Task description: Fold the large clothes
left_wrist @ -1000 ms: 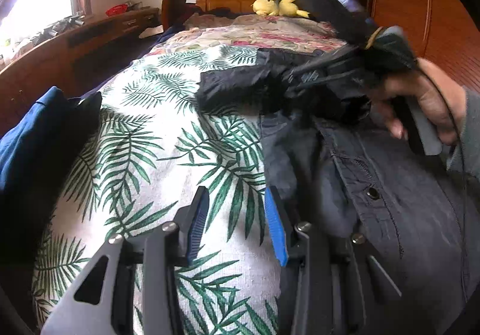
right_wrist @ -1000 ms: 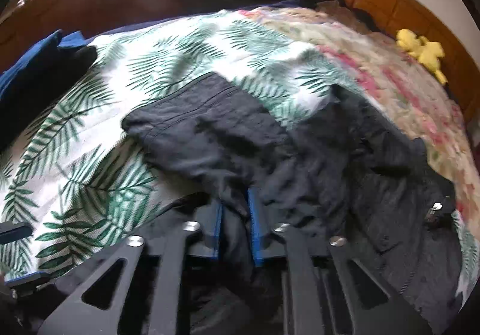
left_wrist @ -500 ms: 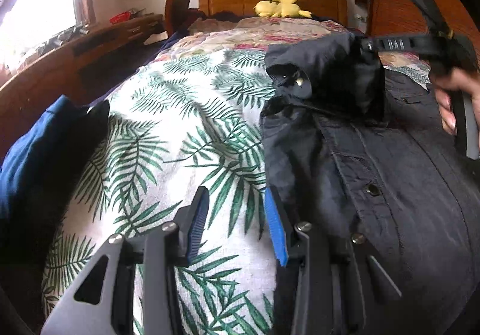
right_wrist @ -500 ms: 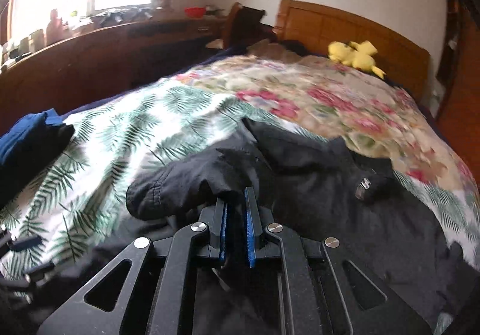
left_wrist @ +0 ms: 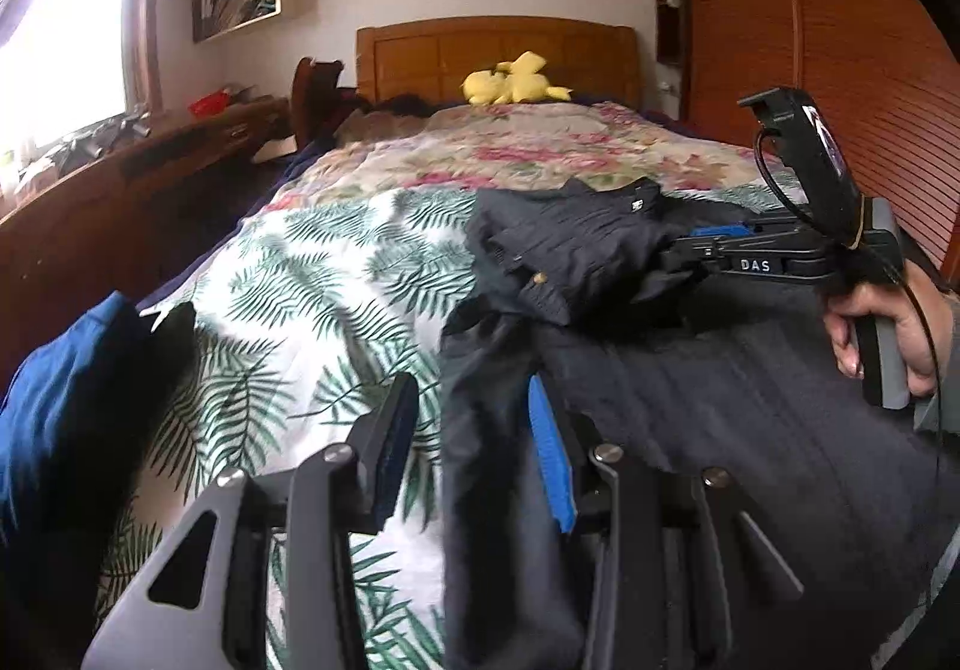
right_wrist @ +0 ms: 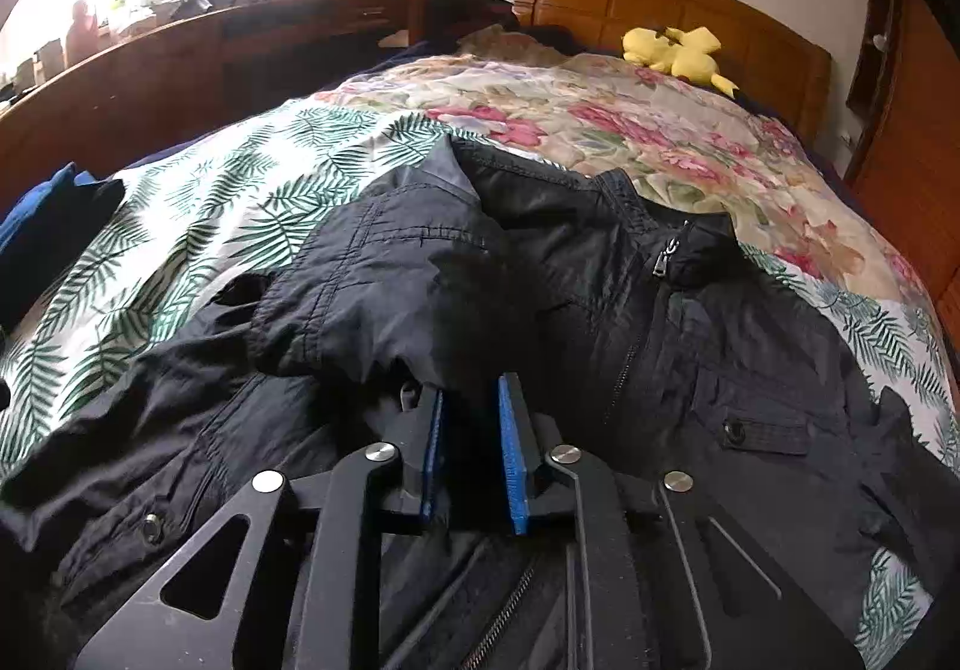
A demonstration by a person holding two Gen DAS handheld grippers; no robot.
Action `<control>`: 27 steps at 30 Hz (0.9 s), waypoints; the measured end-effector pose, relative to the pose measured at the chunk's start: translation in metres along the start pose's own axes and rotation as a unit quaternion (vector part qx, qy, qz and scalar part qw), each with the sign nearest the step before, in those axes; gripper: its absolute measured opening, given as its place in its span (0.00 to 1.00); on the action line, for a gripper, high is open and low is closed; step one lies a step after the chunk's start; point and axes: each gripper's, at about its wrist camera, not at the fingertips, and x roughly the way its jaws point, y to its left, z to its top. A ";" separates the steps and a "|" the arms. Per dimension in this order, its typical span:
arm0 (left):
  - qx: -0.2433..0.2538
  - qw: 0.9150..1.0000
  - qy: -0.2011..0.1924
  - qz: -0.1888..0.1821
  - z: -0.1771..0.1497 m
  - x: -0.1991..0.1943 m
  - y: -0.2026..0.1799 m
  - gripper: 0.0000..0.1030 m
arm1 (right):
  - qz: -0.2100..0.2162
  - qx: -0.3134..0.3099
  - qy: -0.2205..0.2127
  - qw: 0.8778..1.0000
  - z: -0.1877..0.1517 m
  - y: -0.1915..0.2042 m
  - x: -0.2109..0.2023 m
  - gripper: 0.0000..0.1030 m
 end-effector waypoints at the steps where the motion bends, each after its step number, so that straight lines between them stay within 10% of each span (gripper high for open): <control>1: 0.002 1.000 -0.003 -0.007 0.002 -0.004 -0.003 0.35 | 0.002 -0.003 -0.006 1.000 0.001 0.001 -0.005 0.24; 3: 0.004 1.000 -0.009 -0.016 0.005 -0.011 -0.006 0.35 | 0.009 -0.011 -0.025 1.000 0.002 0.002 -0.019 0.51; 6: 0.000 1.000 -0.023 -0.021 0.010 -0.026 -0.006 0.35 | 0.025 -0.019 -0.044 0.999 0.007 0.008 -0.034 0.63; 15: -0.019 0.999 -0.032 -0.016 0.011 -0.039 0.006 0.35 | 0.053 -0.061 -0.025 0.996 0.032 0.056 -0.012 0.64; 25: -0.011 0.999 -0.018 -0.026 0.004 -0.028 -0.002 0.35 | -0.041 -0.102 0.075 0.991 0.040 0.055 0.066 0.63; 27: -0.013 0.999 -0.017 -0.030 0.003 -0.027 -0.004 0.35 | -0.046 -0.104 0.085 0.990 0.041 0.050 0.073 0.48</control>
